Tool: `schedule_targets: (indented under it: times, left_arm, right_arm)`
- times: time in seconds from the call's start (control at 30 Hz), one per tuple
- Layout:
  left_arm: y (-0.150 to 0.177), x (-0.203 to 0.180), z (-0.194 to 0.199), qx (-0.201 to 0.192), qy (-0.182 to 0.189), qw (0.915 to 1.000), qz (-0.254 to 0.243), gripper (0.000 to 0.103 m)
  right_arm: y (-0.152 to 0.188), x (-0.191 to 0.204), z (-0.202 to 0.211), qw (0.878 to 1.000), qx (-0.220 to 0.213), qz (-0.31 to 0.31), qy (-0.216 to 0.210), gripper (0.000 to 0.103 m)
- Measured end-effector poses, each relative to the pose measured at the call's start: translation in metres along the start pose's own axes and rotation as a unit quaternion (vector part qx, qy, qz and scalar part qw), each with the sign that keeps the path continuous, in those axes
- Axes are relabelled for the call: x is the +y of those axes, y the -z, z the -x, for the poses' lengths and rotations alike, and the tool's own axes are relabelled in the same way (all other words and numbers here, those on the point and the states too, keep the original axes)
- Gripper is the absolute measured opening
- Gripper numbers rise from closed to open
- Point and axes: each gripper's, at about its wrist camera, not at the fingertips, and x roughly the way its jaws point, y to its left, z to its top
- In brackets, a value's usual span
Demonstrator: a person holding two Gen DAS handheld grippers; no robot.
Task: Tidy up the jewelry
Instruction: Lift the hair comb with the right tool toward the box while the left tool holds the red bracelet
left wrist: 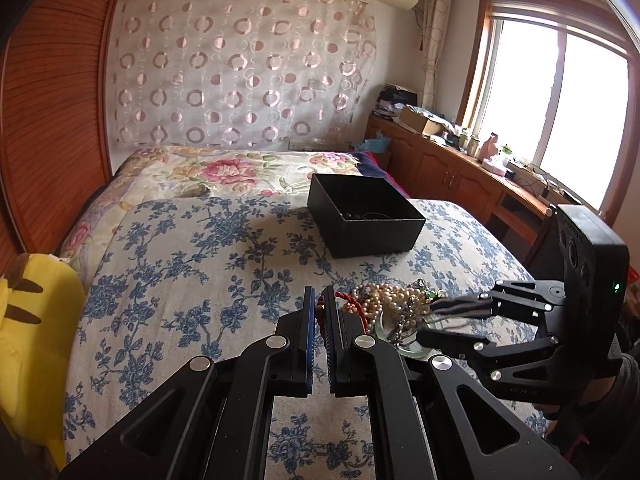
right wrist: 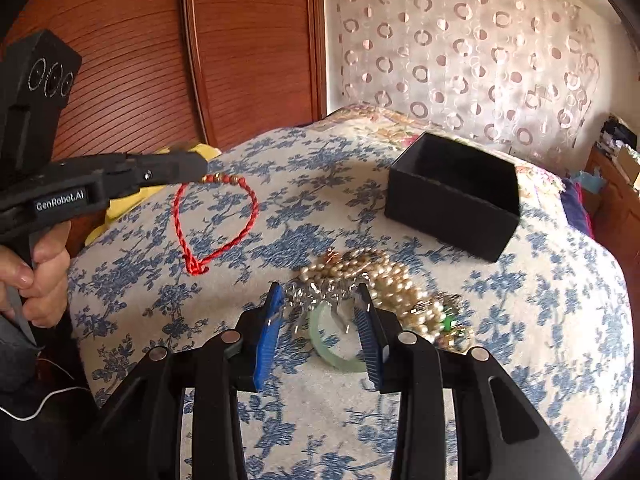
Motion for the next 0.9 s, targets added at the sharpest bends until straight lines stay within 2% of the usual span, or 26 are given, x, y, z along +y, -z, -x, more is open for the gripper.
schedule_targets:
  times: [0.07,0.1,0.4,0.5,0.73,0.9]
  left_arm:
    - [-0.002,-0.002,-0.002,0.001,0.001,1.0,-0.003,0.004]
    - [-0.003,-0.003,-0.003,0.001,0.002,1.0,-0.003,0.004]
    - [-0.01,-0.012,-0.016,0.001,0.013,0.9999,-0.009,0.004]
    - [-0.009,-0.012,-0.016,0.002,0.014,0.9999,-0.006,0.004]
    - [-0.008,-0.012,-0.011,0.0,0.013,0.9999,-0.007,0.004]
    - [-0.011,-0.016,-0.012,0.001,0.015,0.9998,-0.011,0.004]
  right_arm:
    - [-0.002,-0.004,0.002,1.0,-0.003,-0.002,0.001,0.036]
    - [-0.004,-0.006,0.003,1.0,-0.005,-0.002,0.003,0.031]
    - [-0.005,-0.019,-0.003,1.0,0.002,-0.012,-0.002,0.031]
    - [-0.005,-0.019,-0.004,1.0,0.004,-0.02,-0.002,0.017]
    - [0.005,-0.033,0.006,0.998,-0.002,-0.058,0.017,0.003]
    - [0.007,-0.039,0.009,0.998,-0.003,-0.06,0.021,0.002]
